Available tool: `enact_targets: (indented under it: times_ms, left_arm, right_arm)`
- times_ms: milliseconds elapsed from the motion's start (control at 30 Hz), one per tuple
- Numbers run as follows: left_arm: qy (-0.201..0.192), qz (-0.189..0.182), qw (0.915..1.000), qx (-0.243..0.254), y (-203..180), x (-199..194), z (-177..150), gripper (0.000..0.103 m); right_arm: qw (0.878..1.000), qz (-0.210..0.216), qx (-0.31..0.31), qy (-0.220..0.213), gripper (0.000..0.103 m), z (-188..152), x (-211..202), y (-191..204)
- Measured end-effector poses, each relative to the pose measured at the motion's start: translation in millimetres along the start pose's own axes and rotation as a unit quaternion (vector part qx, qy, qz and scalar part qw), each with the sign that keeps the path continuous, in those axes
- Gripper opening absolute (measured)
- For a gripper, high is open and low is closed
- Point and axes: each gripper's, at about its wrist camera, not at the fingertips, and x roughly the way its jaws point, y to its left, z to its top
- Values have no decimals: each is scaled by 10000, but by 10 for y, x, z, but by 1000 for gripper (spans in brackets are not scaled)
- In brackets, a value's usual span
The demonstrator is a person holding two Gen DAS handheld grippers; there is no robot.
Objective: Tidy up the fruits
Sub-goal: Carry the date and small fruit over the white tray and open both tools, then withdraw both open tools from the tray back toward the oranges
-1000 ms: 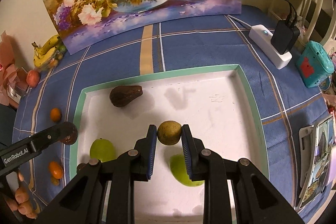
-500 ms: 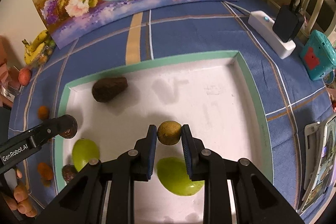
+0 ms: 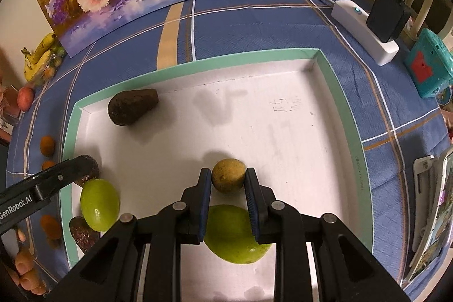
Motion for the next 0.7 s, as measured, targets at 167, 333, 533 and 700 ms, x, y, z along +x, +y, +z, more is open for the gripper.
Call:
enact_targets:
  times_ms: [167,333,533,700]
  left_arm:
    - [-28,-8,10000,48,-27,-118,7,46]
    - [-107,-4,9999,111,-51,-283,21,46]
    - [-285,47,9995,83,-4,-489,31,46]
    - [-293,93,9995,-60,97,-531,3,46]
  right_arm:
    - [10000,-33,-42,-29,25,24,-71,35]
    - [9998,-93,-106,-153,25,43,-232,61]
    - [9992,-78,-172,-357,25,66,-445,119]
    - [9983,-58,-304,-500,25,70,-589,224]
